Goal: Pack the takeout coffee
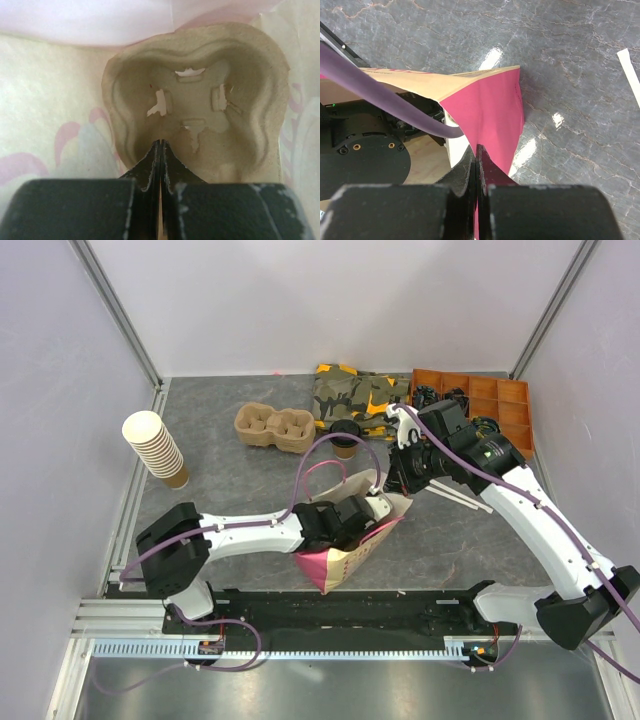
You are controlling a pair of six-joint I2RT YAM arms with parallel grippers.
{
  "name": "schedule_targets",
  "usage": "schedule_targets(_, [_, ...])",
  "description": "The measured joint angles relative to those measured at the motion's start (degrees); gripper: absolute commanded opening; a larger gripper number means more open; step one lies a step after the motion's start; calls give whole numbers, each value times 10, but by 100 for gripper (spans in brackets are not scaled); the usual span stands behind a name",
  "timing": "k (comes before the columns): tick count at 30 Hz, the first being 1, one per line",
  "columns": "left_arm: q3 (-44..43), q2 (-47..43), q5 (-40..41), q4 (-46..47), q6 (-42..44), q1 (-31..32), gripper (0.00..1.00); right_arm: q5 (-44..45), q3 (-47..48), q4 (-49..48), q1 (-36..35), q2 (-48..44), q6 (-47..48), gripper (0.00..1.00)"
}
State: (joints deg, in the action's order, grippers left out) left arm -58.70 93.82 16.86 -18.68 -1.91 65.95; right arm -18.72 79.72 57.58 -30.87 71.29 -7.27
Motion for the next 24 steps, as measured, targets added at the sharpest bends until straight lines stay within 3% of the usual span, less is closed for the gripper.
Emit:
schedule_targets(10, [-50,-31,-25,-65,0,2,5,20,1,-9,2,-4,2,0])
schedule_targets(13, [-71,-36,-20,-92,1,6,12,32,1,-17,-1,-21,2,0])
schedule_targets(15, [-82,-37,-18,-104,3,10,22,39,1,-19,-1,-31,3,0])
schedule_targets(19, [-117,-63,-18,-82,28,34,33,65,-4,-21,-1,-30,9,0])
schedule_targets(24, [-151,-116,-17,-52,50,46,31,72,-13,-16,1,-28,13,0])
